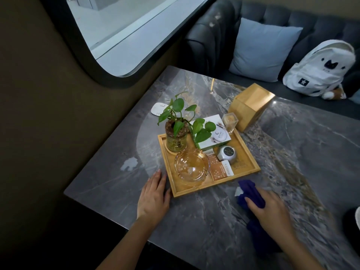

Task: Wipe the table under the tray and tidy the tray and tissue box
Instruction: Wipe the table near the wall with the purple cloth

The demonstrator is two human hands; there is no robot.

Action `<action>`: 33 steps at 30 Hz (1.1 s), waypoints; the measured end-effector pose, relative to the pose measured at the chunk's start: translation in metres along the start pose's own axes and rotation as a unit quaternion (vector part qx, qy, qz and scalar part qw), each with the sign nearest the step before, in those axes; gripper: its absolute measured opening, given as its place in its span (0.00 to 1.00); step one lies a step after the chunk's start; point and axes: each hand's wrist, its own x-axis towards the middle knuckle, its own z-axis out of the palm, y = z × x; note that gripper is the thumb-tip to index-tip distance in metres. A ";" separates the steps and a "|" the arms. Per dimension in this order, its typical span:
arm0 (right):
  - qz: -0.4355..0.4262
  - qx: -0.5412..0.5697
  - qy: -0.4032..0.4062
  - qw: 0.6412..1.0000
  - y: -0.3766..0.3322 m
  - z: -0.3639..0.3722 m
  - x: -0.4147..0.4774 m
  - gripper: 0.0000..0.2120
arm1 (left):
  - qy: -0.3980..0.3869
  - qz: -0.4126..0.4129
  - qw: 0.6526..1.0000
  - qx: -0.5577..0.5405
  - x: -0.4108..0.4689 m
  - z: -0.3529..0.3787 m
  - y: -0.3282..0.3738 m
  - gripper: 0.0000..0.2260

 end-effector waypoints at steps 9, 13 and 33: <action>-0.227 0.153 -0.037 0.961 -0.108 -0.017 -0.004 0.20 | 0.076 -0.114 0.990 -0.019 -0.012 -0.029 -0.031 0.20; -0.279 0.181 -0.054 0.941 -0.165 -0.002 0.006 0.18 | 0.127 -0.181 0.975 -0.033 -0.014 -0.047 -0.062 0.22; -0.412 -0.114 -0.149 0.892 -0.298 0.134 0.125 0.34 | 0.075 -0.268 0.956 0.087 -0.003 -0.041 -0.136 0.30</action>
